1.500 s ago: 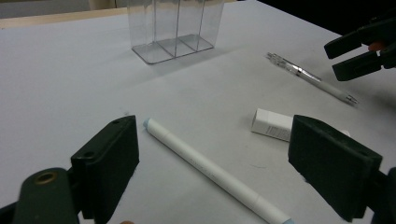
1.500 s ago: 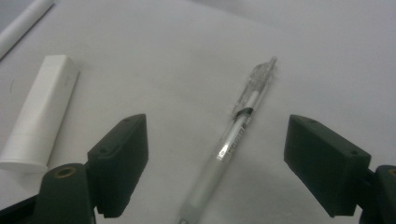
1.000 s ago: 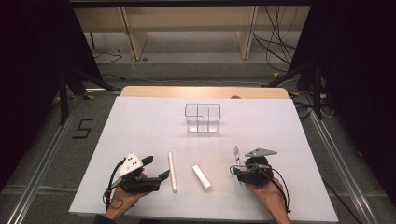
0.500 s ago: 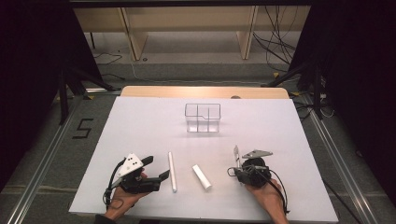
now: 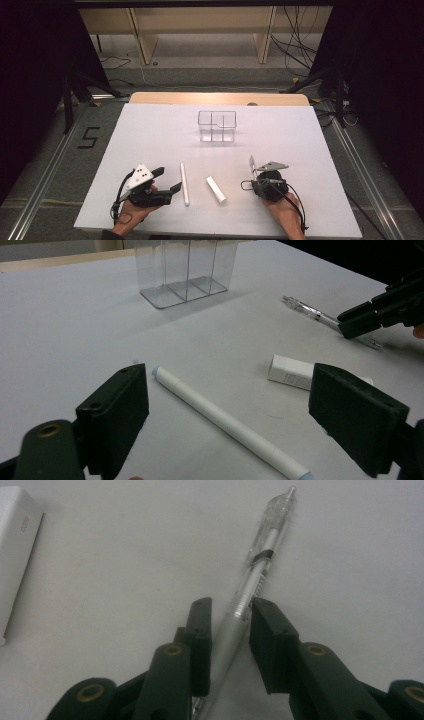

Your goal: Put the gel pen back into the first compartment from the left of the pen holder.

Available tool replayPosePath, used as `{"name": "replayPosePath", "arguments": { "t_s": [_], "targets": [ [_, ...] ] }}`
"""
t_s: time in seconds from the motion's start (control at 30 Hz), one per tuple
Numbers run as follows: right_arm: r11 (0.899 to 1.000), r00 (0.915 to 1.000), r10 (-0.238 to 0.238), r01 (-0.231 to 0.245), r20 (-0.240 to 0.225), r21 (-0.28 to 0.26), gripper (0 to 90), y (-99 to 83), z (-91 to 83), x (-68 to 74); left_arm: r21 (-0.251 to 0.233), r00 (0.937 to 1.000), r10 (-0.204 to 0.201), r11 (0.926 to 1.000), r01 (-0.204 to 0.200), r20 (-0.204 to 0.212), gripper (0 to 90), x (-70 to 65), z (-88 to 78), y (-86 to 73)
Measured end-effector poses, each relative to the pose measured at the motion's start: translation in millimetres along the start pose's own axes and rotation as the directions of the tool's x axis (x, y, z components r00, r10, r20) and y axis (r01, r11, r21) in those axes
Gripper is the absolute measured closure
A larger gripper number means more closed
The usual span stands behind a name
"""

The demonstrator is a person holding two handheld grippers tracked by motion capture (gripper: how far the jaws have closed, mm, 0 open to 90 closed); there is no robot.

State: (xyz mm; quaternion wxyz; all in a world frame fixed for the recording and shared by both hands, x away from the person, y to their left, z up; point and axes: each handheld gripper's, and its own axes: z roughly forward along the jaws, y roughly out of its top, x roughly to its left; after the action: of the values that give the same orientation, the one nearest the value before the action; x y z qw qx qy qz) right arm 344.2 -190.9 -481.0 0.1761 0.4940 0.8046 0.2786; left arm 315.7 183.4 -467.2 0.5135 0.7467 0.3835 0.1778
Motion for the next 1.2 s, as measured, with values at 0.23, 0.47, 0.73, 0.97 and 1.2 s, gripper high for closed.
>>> {"name": "replayPosePath", "arguments": {
  "t_s": [0.23,0.47,0.73,0.97,1.2],
  "targets": [
    [1.000,0.9997,0.021,-0.020,0.015,-0.012,76.7,-1.6,0.2,0.6,0.000,1.0000,0.001,1.0000,-0.001,0.000,15.7,-0.1,-0.1,0.0],
    [1.000,0.9995,0.023,-0.022,0.022,-0.022,79.8,-2.3,0.3,0.7,0.002,1.0000,0.004,1.0000,-0.004,-0.001,15.7,0.1,-0.1,0.0],
    [0.999,0.9997,0.026,-0.026,-0.001,-0.033,80.2,-2.4,-1.1,-1.1,0.000,1.0000,-0.001,1.0000,0.001,0.000,15.7,0.2,-0.1,0.0],
    [0.999,0.9998,-0.016,0.015,-0.016,-0.041,80.4,1.3,-8.1,2.4,0.003,1.0000,0.002,1.0000,-0.002,0.000,15.7,0.2,0.0,-0.1],
    [0.998,0.9993,-0.033,0.032,-0.019,-0.047,80.6,2.1,-10.3,2.8,0.004,1.0000,0.004,1.0000,-0.004,-0.001,15.7,0.1,0.2,-0.1]
  ]
}}
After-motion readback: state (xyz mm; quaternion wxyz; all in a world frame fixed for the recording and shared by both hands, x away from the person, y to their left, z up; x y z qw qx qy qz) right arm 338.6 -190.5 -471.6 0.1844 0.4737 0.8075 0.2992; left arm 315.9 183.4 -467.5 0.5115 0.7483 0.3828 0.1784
